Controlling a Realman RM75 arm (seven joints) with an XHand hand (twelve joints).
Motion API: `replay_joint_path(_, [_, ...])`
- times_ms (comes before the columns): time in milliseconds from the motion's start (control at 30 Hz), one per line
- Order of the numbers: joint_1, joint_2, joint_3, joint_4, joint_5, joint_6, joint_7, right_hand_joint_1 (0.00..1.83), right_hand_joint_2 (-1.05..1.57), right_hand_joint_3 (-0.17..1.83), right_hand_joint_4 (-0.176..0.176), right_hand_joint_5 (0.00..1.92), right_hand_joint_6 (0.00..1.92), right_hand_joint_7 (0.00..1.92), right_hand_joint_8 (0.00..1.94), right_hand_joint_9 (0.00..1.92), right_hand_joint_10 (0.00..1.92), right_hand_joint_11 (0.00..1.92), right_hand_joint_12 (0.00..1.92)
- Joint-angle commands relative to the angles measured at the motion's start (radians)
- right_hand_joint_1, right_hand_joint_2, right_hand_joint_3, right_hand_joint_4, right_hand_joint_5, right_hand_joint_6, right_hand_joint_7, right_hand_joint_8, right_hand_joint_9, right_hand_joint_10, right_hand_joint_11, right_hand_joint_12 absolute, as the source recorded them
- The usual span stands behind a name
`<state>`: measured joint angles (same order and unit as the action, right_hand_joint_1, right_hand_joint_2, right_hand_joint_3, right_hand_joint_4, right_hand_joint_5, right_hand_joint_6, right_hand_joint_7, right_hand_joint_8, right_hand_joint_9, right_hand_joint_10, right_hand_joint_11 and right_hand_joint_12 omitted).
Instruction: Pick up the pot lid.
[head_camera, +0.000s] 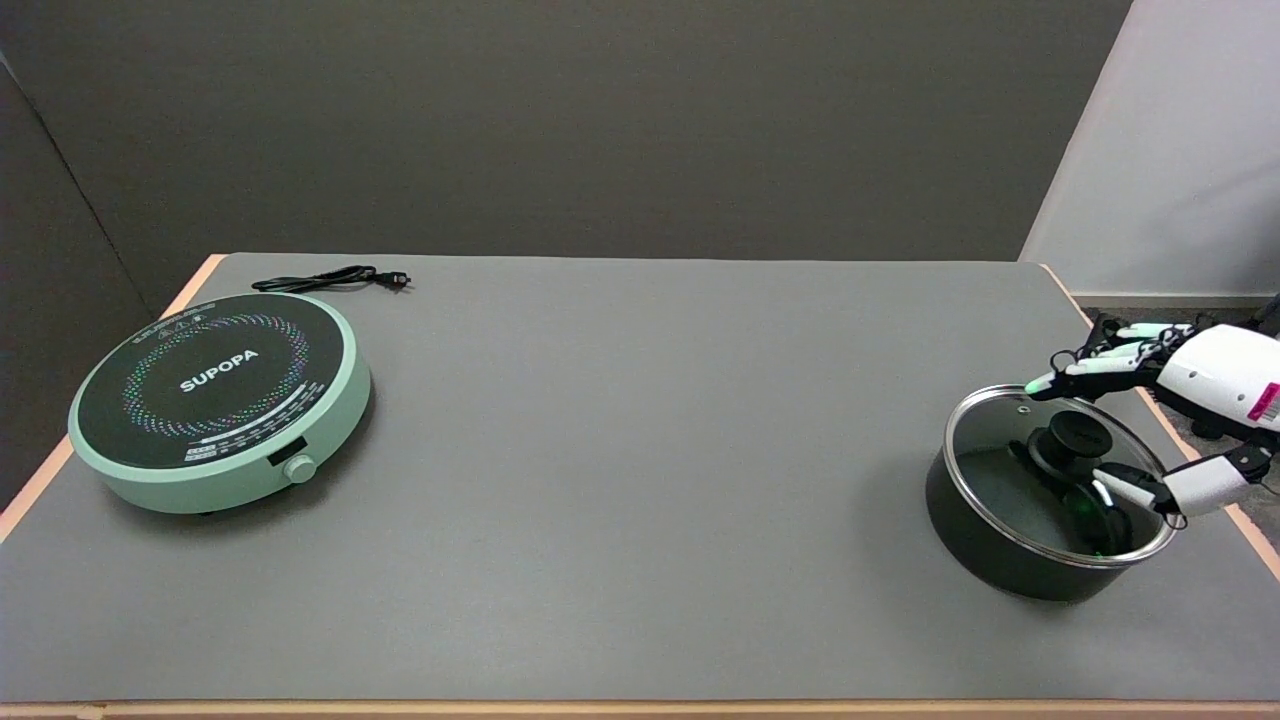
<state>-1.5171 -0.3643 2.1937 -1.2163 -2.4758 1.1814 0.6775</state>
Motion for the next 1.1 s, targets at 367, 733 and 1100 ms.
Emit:
replay_joint_path(367, [-0.004,0.016,-0.013,-0.014,0.0,0.006,-0.026,0.84,0.54,0.95,0.176,0.6,0.35,0.77,0.3,0.76,0.55,0.47,0.77])
replay_joint_path(733, [0.001,0.035,-0.036,0.02,0.0,0.022,-0.048,0.87,0.55,0.95,0.176,0.62,0.41,0.78,0.31,0.77,0.56,0.47,0.76])
replay_joint_path(1100, [0.01,0.041,-0.045,0.038,0.0,0.033,-0.053,0.87,0.55,0.95,0.176,0.62,0.41,0.78,0.31,0.77,0.56,0.47,0.77])
